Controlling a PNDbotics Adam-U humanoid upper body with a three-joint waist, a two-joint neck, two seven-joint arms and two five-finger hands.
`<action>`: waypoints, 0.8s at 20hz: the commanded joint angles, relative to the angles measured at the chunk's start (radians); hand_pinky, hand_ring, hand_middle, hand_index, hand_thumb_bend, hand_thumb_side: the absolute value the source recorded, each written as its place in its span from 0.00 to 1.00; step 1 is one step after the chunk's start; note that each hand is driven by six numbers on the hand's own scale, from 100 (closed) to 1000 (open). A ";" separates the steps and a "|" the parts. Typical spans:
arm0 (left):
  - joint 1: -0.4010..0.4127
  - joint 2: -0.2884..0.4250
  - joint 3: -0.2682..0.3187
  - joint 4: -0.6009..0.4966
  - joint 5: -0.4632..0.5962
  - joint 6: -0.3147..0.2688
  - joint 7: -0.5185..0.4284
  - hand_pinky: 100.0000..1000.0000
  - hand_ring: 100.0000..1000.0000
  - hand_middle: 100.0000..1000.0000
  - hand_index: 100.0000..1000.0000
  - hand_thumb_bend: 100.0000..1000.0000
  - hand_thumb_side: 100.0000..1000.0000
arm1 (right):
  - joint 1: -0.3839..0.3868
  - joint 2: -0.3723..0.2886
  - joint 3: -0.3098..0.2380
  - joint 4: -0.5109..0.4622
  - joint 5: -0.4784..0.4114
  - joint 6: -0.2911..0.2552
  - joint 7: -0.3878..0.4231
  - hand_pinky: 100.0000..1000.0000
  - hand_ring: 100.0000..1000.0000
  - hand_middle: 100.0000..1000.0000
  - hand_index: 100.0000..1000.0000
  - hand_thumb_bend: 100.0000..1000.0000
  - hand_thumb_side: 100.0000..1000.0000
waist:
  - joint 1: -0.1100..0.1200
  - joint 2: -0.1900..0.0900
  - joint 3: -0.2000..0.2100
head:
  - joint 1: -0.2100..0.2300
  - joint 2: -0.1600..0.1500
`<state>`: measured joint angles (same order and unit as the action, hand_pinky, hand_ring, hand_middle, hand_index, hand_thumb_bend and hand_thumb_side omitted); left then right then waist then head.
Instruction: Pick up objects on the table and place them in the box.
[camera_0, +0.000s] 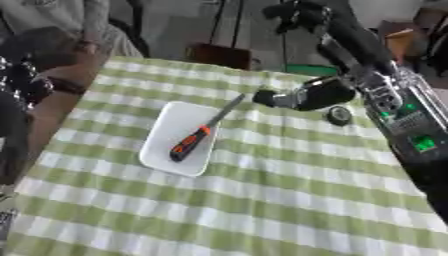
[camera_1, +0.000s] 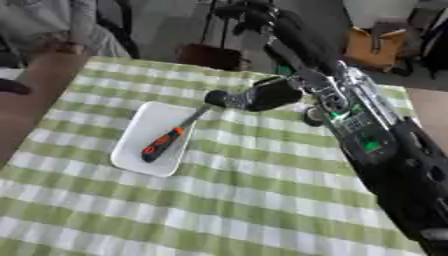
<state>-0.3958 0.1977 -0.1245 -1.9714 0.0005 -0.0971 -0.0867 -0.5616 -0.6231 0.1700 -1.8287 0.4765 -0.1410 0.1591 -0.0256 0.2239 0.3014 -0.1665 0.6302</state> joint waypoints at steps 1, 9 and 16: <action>0.004 0.027 0.031 -0.001 -0.024 0.000 0.029 0.58 0.77 0.83 0.82 0.59 0.74 | 0.026 -0.039 -0.034 -0.036 -0.095 0.005 0.061 0.71 0.71 0.81 0.92 0.65 0.41 | 0.008 -0.010 -0.020 | 0.032 -0.027; 0.033 0.035 0.054 0.031 -0.054 -0.002 0.061 0.57 0.78 0.85 0.82 0.59 0.75 | 0.126 -0.044 -0.085 -0.097 -0.166 0.035 0.086 0.70 0.70 0.79 0.92 0.65 0.41 | 0.024 -0.002 -0.069 | 0.083 -0.053; 0.034 0.036 0.058 0.048 -0.063 -0.003 0.072 0.57 0.80 0.87 0.82 0.60 0.74 | 0.166 -0.038 -0.104 -0.120 -0.184 0.058 0.079 0.69 0.69 0.78 0.90 0.65 0.40 | 0.030 0.002 -0.096 | 0.106 -0.063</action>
<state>-0.3559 0.2110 -0.0761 -1.9154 -0.0584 -0.0993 -0.0194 -0.3866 -0.6375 0.0813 -1.9224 0.3051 -0.0891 0.2405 0.0040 0.2374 0.2052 -0.0665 0.5791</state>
